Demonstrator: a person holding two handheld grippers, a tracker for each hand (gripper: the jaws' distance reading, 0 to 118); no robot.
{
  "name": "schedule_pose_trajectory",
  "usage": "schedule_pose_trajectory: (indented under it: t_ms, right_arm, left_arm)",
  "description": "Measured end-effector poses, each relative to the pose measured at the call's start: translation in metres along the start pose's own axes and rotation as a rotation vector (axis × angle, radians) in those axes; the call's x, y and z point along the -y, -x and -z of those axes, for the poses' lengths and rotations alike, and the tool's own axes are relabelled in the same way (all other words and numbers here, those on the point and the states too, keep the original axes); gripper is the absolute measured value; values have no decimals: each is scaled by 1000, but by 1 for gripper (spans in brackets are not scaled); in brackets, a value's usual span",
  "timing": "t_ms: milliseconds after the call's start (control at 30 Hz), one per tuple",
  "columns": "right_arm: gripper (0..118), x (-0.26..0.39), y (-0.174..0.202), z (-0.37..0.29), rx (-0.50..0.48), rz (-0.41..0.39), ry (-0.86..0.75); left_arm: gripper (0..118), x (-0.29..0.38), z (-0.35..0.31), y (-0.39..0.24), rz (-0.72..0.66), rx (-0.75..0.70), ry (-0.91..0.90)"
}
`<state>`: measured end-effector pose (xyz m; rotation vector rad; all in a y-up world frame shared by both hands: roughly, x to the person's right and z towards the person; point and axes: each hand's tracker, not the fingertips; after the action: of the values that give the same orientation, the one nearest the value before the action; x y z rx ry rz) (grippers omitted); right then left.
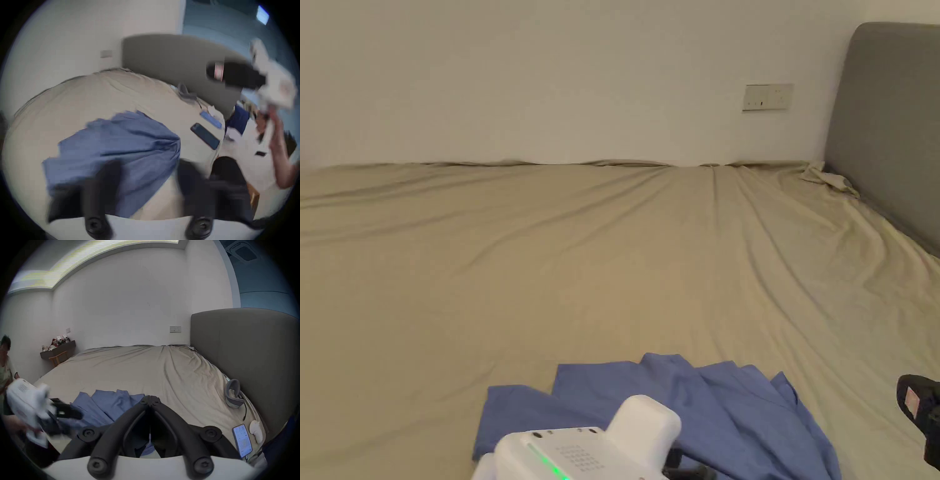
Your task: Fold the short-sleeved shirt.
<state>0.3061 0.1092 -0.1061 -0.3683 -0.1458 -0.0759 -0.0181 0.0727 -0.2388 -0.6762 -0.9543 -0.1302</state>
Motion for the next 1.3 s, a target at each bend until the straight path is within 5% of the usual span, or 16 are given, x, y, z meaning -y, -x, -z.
schedule_pose_trajectory:
  t_ms: [100,200,400,433,500,533,867,967,1033,1133,1300]
  right_arm:
    - [2,7,13,-7,-19,9,3]
    - [2,11,27,-11,-41,9,20]
    - [2,11,43,-12,-57,-13,49]
    - [2,11,44,-11,-55,-19,51]
    - [2,9,43,-7,-55,-24,63]
    - [2,9,41,-5,-51,-24,67]
    - [2,19,23,43,-7,-33,167]
    - [2,23,27,55,-15,-46,187]
    - [2,25,32,62,-19,-66,197]
    - [2,30,39,65,-35,-77,211]
    - [2,28,30,57,-61,-55,203]
  left_arm:
    - [0,20,-65,34,-157,-171,-44]
    - [0,34,-92,56,-145,-370,-68]
    - [0,12,-70,135,-369,-511,-111]
    - [26,6,-59,149,-391,-527,-109]
    - [111,-7,-20,188,-417,-537,-19]
    - [118,-10,3,203,-438,-509,31]
    - [111,28,149,246,-312,-616,372]
    - [80,31,129,239,-338,-574,254]
    - [74,28,126,231,-276,-565,254]
    - [4,18,122,229,-303,-524,248]
    - [3,15,70,215,-444,-390,69]
